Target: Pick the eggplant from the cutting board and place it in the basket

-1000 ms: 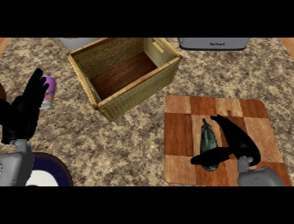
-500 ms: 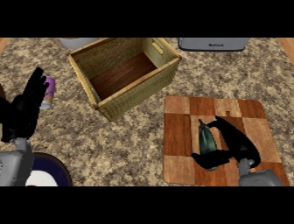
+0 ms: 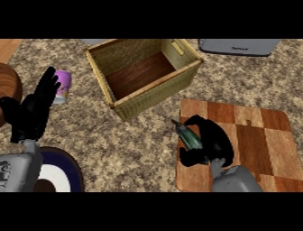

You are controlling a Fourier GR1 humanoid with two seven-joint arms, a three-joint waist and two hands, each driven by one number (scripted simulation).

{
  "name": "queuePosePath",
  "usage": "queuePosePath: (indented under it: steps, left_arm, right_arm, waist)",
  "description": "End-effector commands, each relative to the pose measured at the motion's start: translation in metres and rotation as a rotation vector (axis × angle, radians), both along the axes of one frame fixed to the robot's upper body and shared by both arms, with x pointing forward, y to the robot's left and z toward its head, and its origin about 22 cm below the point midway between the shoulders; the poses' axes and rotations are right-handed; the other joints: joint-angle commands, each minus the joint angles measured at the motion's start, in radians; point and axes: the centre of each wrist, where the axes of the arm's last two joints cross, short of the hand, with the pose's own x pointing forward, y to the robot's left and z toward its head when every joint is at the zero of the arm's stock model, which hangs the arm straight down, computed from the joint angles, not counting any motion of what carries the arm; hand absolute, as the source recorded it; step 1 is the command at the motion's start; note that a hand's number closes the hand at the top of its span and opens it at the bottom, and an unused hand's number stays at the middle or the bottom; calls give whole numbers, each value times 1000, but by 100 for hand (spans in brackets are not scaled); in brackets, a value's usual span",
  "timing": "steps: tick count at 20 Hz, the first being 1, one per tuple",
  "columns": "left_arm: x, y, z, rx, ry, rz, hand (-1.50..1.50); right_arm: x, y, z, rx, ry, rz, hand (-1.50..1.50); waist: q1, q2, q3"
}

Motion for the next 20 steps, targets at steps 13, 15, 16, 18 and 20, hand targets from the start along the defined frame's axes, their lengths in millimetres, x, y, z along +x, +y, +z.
queuePosePath:
  steps: [13,15,16,18,20]
  left_arm:
    - [15,-41,10,-3,-23,-155,0]
    - [17,-38,11,1,-17,-153,0]
    - [20,-44,13,-4,-19,-166,0]
    - [19,-47,8,5,-18,-161,0]
    - [22,-45,14,8,-25,-166,0]
  right_arm:
    - [39,94,107,247,-659,-223,150]
    - [45,102,122,266,-723,-256,150]
    - [46,106,122,264,-728,-259,150]
    - [56,113,133,229,-786,-279,150]
    - [63,118,140,219,-805,-316,150]
  waist:
    - [154,27,13]
    - [158,23,10]
    - [158,29,9]
    - [158,27,6]
    - [162,25,5]
